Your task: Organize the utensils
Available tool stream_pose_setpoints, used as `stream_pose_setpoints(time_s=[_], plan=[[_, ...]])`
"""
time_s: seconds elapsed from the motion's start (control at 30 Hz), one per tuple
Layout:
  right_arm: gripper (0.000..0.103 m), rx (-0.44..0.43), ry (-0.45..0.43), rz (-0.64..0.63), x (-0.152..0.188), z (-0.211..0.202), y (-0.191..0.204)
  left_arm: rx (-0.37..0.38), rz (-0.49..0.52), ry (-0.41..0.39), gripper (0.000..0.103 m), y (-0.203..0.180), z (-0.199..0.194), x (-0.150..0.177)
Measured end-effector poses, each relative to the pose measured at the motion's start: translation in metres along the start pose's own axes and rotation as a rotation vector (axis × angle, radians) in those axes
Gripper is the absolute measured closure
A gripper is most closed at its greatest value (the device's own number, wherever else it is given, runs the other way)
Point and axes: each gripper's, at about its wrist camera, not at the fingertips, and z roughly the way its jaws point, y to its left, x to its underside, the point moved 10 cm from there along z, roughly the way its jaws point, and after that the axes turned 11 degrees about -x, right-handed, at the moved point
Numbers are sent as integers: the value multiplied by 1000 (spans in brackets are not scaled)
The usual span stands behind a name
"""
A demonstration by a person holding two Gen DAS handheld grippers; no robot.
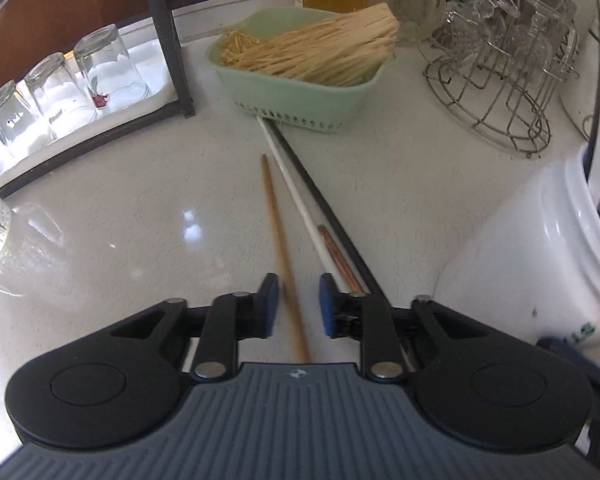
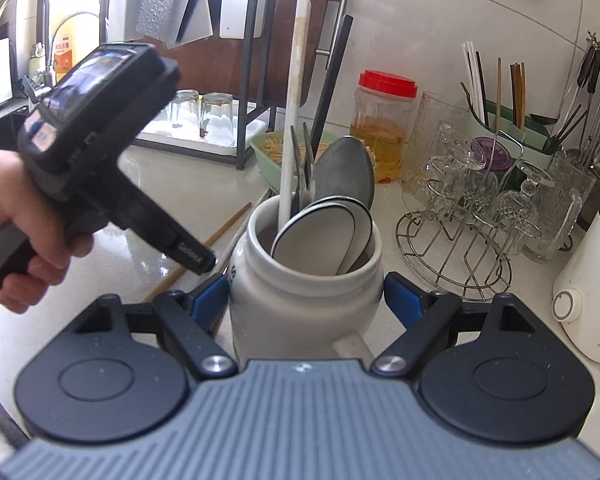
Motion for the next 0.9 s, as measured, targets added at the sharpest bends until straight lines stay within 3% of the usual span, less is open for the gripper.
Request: stream_pose_setpoints(time_s=[0.03, 0.23, 0.67, 0.77, 0.9], plan=[[16, 0, 0, 0, 0, 0, 0, -8, 10, 2, 94, -1, 1, -2], [16, -4, 0, -2, -1, 2, 0, -52, 9, -5, 96, 2, 3, -4], [16, -23, 1, -26, -3, 4, -1, -61, -192, -127, 97, 37, -63, -14], [16, -28, 3, -28, -3, 4, -1, -47, -266, -194, 97, 48, -94, -22], [16, -33, 7, -27, -3, 4, -1, 14, -367, -371, 97, 57, -152, -42]])
